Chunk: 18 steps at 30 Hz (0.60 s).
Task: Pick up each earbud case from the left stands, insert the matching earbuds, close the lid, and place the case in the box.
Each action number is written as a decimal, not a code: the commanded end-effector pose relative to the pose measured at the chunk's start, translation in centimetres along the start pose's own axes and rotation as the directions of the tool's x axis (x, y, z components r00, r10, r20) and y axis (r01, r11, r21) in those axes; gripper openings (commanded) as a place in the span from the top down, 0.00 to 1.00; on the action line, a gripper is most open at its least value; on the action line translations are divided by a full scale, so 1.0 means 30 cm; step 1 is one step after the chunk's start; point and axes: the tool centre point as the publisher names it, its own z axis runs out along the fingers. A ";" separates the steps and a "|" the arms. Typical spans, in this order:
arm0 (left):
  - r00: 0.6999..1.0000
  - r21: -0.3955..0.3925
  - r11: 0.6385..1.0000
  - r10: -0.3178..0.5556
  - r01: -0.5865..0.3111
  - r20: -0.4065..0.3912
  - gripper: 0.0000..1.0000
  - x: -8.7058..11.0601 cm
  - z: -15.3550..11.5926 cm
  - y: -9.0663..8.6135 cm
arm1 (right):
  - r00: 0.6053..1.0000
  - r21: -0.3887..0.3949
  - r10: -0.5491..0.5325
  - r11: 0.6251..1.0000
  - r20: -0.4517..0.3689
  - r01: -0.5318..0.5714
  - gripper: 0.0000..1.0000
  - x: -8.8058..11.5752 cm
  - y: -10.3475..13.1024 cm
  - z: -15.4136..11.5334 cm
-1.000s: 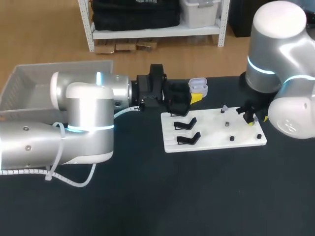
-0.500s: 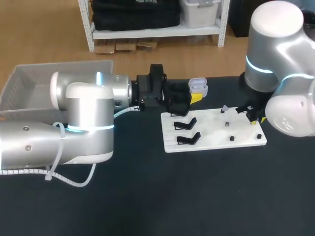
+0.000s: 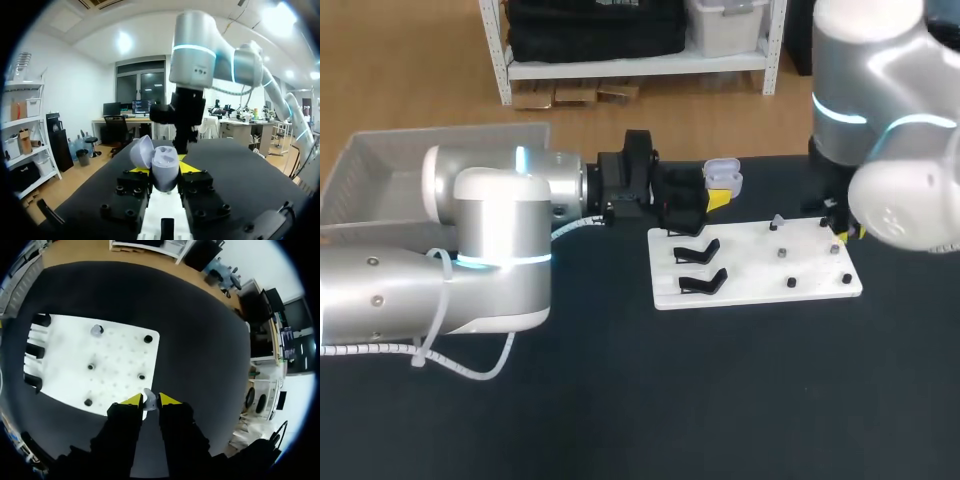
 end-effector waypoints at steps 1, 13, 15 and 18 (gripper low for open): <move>1.000 -0.008 1.000 0.005 -0.005 0.009 1.00 0.006 -0.001 -0.006 | 1.000 0.009 0.016 1.000 -0.001 -0.016 1.00 0.042 0.008 -0.134; 1.000 -0.008 1.000 0.005 -0.005 0.009 1.00 0.006 -0.001 -0.006 | 0.998 0.012 0.054 0.998 0.045 -0.055 1.00 0.098 0.077 -0.361; 1.000 -0.008 1.000 0.005 -0.005 0.009 1.00 0.006 -0.001 -0.006 | 0.996 -0.005 0.052 0.999 0.077 -0.052 1.00 0.105 0.098 -0.396; 1.000 -0.008 1.000 0.005 -0.005 0.009 1.00 0.006 -0.001 -0.006 | 0.996 -0.005 0.052 0.999 0.077 -0.052 1.00 0.105 0.098 -0.396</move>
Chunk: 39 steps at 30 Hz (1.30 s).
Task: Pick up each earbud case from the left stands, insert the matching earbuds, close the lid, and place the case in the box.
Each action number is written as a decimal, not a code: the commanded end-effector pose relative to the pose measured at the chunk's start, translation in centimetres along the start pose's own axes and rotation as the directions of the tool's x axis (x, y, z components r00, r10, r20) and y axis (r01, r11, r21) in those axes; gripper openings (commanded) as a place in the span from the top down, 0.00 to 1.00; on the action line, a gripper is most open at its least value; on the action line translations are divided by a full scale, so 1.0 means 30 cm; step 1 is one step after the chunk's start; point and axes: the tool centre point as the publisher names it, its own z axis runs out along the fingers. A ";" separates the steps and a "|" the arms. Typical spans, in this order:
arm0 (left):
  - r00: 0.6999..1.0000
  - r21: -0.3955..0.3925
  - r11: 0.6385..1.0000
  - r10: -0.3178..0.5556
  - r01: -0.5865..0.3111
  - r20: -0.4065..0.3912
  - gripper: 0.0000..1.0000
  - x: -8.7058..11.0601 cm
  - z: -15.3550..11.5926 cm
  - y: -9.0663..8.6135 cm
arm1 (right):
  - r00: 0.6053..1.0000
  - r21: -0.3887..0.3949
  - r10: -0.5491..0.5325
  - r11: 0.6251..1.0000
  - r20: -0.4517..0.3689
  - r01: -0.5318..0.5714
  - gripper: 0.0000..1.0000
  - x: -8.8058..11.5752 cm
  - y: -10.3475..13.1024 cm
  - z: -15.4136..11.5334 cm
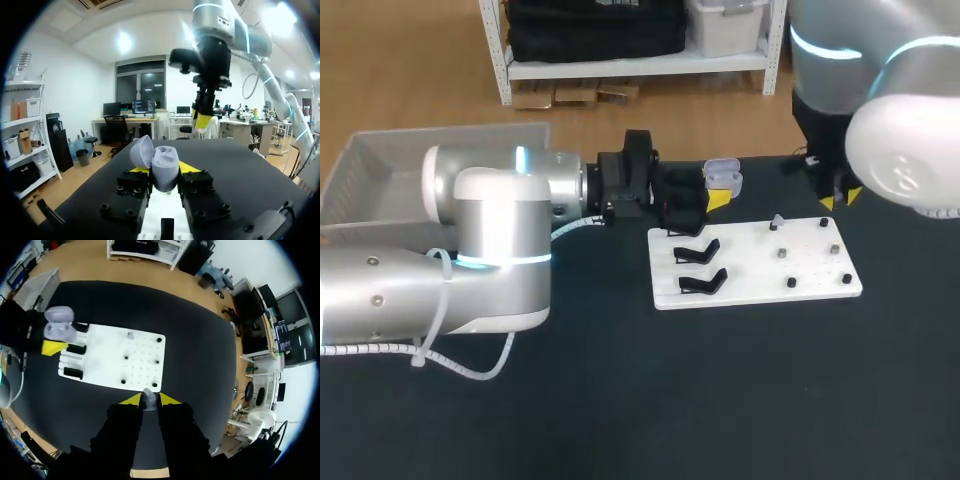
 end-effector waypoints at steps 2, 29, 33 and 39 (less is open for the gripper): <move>1.000 -0.008 1.000 0.005 -0.005 0.009 1.00 0.006 -0.001 -0.006 | 1.000 -0.002 0.003 1.000 0.025 -0.003 1.00 0.036 -0.013 -0.024; 1.000 -0.008 1.000 0.005 -0.005 0.009 1.00 0.006 -0.001 -0.006 | 0.697 0.012 0.709 0.702 -0.108 -0.712 1.00 -0.095 0.153 -0.103; 1.000 -0.008 1.000 0.005 -0.005 0.009 1.00 0.006 -0.001 -0.006 | 0.697 0.012 0.709 0.702 -0.108 -0.712 1.00 -0.095 0.153 -0.103; 1.000 -0.008 1.000 0.005 -0.005 0.009 1.00 0.006 -0.001 -0.006 | 0.697 0.012 0.709 0.702 -0.108 -0.712 1.00 -0.095 0.153 -0.103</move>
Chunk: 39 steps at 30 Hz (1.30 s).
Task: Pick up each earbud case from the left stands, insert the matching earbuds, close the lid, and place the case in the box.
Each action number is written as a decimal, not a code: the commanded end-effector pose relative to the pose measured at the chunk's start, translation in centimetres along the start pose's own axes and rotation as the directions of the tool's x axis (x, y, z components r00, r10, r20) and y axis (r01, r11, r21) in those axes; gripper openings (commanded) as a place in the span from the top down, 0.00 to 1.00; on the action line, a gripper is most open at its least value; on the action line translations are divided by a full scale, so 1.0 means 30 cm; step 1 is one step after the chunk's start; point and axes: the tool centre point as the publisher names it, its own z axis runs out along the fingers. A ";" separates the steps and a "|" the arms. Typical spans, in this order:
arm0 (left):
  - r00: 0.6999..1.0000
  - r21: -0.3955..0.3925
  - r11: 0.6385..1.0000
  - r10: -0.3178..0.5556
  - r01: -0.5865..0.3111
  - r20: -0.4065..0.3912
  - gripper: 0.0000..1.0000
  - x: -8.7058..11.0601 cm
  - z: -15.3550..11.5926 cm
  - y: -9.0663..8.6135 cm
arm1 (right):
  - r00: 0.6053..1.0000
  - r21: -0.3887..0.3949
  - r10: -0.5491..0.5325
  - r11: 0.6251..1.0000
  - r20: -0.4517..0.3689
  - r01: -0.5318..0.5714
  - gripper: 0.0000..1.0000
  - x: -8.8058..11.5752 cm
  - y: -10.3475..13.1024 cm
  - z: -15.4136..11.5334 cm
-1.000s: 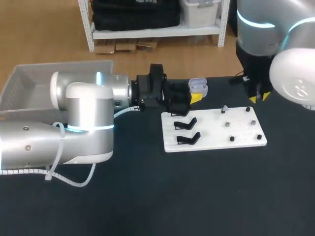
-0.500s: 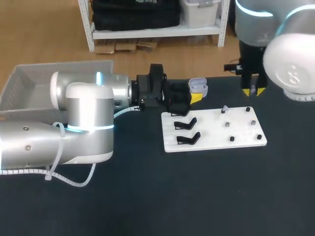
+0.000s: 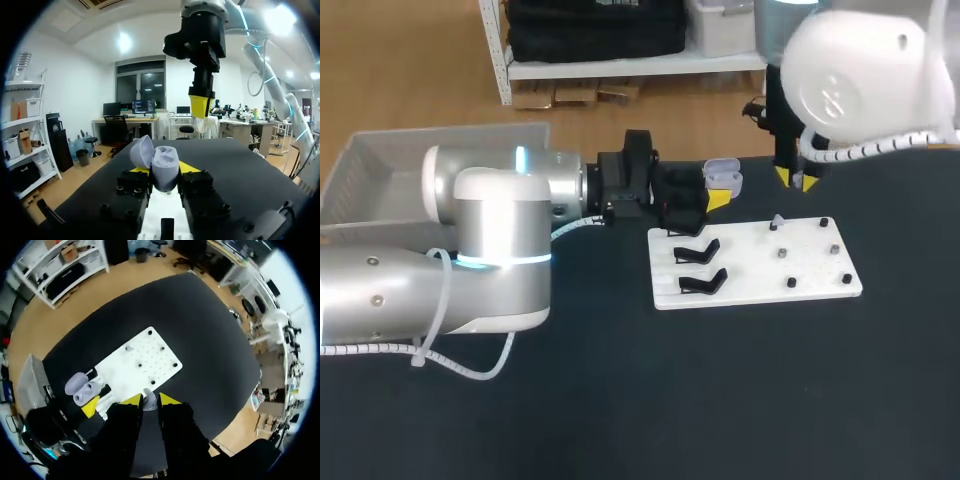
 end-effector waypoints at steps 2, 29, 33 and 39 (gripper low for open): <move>1.000 -0.008 1.000 0.005 -0.005 0.009 1.00 0.006 -0.001 -0.006 | 1.000 0.005 0.002 1.000 -0.003 -0.002 1.00 -0.005 0.005 -0.003; 1.000 -0.008 1.000 0.005 -0.005 0.009 1.00 0.006 -0.001 -0.006 | 0.992 0.154 0.128 0.980 -0.002 -0.126 1.00 0.005 0.202 -0.029; 1.000 -0.008 1.000 0.005 -0.005 0.009 1.00 0.006 -0.001 -0.006 | 0.988 0.151 0.154 0.977 -0.006 -0.151 1.00 0.000 0.233 -0.018; 1.000 -0.008 1.000 0.005 -0.005 0.009 1.00 0.006 -0.001 -0.006 | 0.987 0.153 0.160 0.975 -0.001 -0.158 1.00 0.014 0.256 -0.026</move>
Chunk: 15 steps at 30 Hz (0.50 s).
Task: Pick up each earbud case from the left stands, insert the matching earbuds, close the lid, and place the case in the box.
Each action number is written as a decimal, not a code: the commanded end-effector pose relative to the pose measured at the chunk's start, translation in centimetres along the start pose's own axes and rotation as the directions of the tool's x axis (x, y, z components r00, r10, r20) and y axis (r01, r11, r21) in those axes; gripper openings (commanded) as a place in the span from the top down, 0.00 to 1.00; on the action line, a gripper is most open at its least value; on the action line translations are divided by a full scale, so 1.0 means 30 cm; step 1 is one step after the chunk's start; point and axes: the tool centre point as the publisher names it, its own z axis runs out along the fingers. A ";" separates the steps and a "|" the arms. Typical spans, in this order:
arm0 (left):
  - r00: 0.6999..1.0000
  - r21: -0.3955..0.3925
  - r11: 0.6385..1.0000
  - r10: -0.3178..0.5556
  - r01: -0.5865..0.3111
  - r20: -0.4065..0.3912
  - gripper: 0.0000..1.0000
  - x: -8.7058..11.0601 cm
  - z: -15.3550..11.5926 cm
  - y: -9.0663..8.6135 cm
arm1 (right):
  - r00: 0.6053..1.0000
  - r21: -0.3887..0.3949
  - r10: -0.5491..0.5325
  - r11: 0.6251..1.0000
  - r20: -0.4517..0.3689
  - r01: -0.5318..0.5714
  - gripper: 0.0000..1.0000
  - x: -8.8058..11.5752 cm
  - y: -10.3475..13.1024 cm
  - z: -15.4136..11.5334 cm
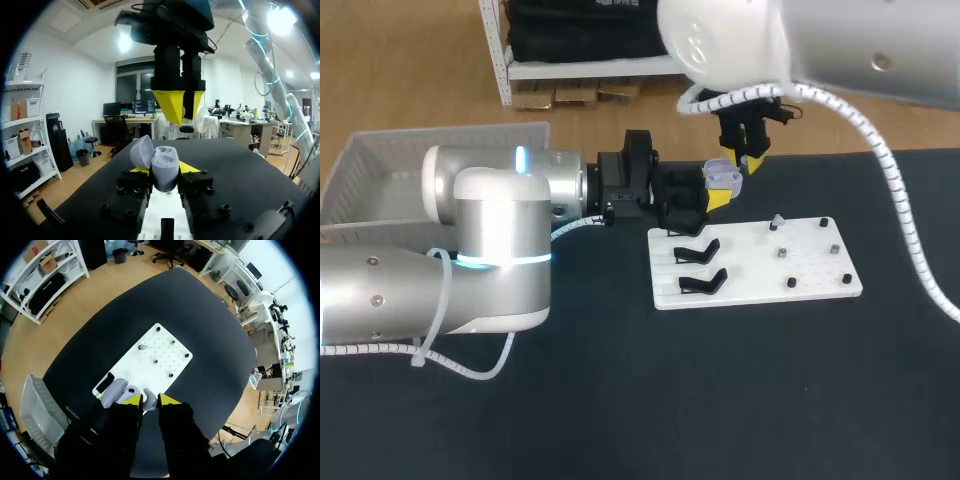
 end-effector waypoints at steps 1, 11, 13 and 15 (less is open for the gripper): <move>1.000 -0.008 1.000 0.005 -0.005 0.009 1.00 0.006 -0.001 -0.006 | 1.000 0.044 0.007 0.999 0.001 -0.007 1.00 0.011 0.019 -0.014; 1.000 -0.008 1.000 0.005 -0.005 0.009 1.00 0.006 -0.001 -0.006 | 1.000 0.036 0.017 0.999 -0.009 -0.017 1.00 0.060 0.039 -0.014; 1.000 -0.008 1.000 0.005 -0.005 0.009 1.00 0.006 -0.001 -0.006 | 1.000 0.033 0.019 0.999 -0.010 -0.019 1.00 0.063 0.047 -0.008; 1.000 -0.008 1.000 0.005 -0.005 0.009 1.00 0.006 -0.001 -0.006 | 1.000 0.033 0.021 0.999 -0.008 -0.020 1.00 0.064 0.052 -0.003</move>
